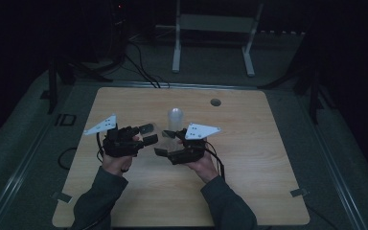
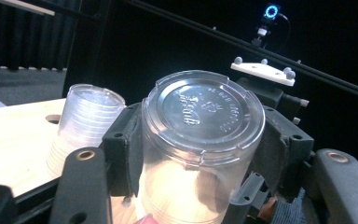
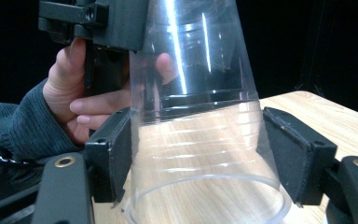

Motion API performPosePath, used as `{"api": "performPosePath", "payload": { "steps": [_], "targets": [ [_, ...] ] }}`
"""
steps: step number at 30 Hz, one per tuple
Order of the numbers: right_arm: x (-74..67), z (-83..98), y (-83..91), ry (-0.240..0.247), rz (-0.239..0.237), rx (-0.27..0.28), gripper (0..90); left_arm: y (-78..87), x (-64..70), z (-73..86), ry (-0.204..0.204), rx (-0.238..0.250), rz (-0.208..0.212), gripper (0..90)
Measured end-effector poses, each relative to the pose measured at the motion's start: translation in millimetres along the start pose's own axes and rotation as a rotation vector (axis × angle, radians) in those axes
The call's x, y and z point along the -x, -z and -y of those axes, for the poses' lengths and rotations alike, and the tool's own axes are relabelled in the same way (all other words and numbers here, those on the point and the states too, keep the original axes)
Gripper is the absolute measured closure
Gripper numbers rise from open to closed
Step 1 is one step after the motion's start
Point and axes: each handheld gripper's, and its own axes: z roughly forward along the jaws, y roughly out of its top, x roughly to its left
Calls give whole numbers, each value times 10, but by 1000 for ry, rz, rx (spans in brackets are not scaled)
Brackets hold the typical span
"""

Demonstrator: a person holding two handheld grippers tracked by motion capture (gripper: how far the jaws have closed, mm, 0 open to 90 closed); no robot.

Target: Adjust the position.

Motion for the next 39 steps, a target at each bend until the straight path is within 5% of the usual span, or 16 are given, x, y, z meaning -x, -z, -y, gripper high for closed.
{"api": "performPosePath", "payload": {
  "steps": [9,20,39],
  "targets": [
    [-18,-13,1,29,23,-40,291,16,11,-28,-12,-15,-37,291],
    [-4,-33,34,64,64,-107,291,41,45,-63,-67,-70,-114,287],
    [19,-44,82,144,167,-271,292,35,60,-65,-108,-122,-153,282]
  ]
}}
